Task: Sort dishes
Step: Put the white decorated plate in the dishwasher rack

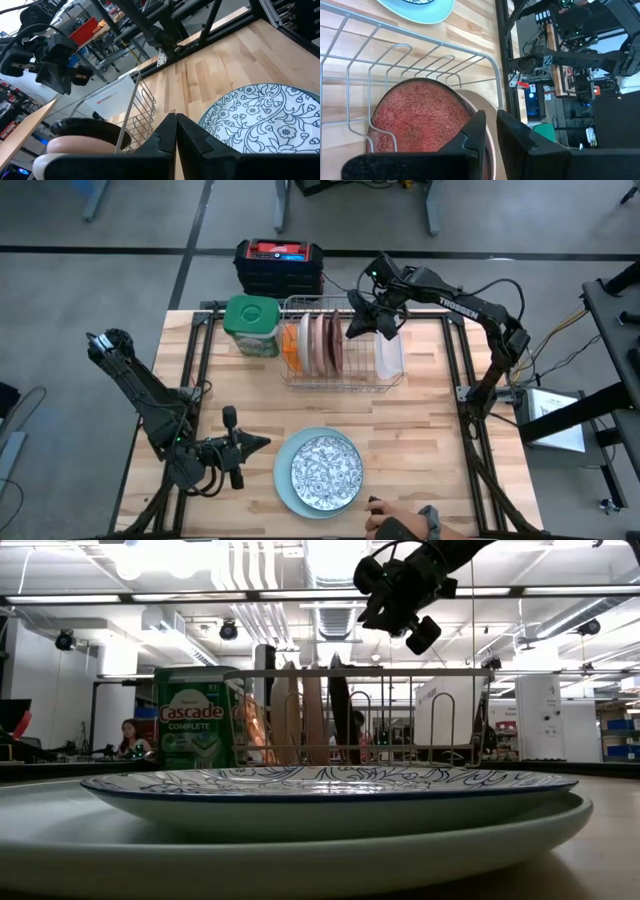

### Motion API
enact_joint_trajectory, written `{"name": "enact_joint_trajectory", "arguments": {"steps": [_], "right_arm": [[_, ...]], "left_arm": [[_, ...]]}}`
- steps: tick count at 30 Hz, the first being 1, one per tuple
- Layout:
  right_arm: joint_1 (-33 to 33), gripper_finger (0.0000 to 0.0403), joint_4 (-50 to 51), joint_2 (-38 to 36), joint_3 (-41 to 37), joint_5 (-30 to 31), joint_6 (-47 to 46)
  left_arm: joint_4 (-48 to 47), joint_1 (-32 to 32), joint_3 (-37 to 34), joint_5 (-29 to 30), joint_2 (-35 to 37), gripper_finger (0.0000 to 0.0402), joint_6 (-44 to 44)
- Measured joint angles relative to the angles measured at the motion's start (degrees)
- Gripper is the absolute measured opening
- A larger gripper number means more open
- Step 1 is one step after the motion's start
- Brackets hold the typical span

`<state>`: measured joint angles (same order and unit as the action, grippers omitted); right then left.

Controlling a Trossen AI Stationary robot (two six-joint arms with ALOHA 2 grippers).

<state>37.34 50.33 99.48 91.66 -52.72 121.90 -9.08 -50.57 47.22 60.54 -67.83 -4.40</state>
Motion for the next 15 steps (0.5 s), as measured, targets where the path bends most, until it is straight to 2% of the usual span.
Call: {"name": "enact_joint_trajectory", "arguments": {"steps": [8, 15], "right_arm": [[0.0, 0.0039, -0.2, 0.0, 0.0, 0.1, -0.6], [-0.1, 0.0025, -0.4, -2.5, 0.0, -0.2, -5.6]], "left_arm": [[0.0, 0.0, 0.0, 0.0, 0.0, 0.0, 0.0], [0.0, 0.0, 0.0, 0.1, 0.0, 0.0, 0.0]]}}
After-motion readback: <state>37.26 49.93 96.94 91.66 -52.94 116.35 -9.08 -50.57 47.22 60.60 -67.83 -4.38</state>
